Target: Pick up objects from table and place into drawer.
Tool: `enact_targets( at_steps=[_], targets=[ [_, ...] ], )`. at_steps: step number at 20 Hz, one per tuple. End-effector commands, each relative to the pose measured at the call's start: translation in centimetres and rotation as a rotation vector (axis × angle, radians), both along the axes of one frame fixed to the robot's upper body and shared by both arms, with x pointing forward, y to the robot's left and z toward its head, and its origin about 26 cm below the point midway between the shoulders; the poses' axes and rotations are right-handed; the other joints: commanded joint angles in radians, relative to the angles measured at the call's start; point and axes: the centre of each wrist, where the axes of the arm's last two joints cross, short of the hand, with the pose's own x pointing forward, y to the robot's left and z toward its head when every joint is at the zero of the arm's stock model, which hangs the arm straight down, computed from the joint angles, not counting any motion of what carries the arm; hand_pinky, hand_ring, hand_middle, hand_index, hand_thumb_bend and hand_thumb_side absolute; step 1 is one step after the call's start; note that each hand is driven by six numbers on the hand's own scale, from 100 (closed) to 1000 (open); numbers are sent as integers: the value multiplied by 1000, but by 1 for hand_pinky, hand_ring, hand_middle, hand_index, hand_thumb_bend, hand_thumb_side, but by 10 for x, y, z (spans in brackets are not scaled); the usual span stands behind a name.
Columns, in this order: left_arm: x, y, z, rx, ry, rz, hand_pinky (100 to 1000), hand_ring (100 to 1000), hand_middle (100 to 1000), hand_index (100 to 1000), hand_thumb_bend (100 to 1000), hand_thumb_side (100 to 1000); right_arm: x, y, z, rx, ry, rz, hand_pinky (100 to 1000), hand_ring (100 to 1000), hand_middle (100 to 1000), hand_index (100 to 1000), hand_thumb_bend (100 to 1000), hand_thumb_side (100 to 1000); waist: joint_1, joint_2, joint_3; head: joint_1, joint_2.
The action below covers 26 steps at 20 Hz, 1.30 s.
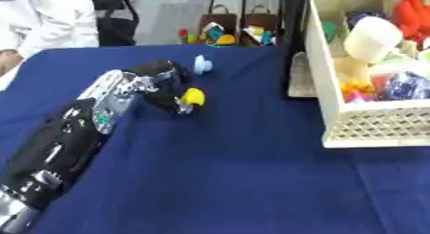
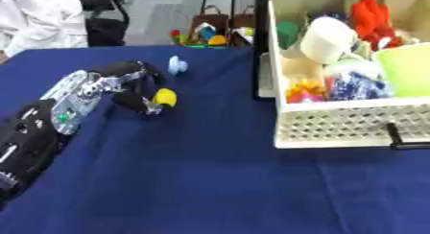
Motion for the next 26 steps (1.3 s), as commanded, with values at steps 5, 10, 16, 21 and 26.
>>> enact_targets(
  at_steps=[5,10,16,21,26],
  targets=[
    [1,5,3,-11,3,12,429,580,647,767,470,588,-3,-1,8,14,-44,9,703,751,648,778,100,1000,-3,-12,-4,2,-8],
    [1,5,1,-16,15,5,398,544,605,726,425,580,-3,-1,8,24,-43,6,704,751,648,778,100,1000,-3,-13,-3,1,-2],
    [1,5,1,-25,26,3,375,525,585,710,380,581,-3,-1,8,31,-44,6,706,752,648,779,100,1000,-4,-14,-3,1,-1],
    [1,6,1,-39,27,5,358,509,569,689,305,585,-3,-1,8,35,-44,5,707,752,648,779,100,1000,-6,-15,-3,0,0],
    [0,7,1,-53,25,10,346,501,558,676,234,577,-3,-1,7,37,-44,5,708,752,648,779,100,1000,-8,-16,-4,0,0]
  ],
)
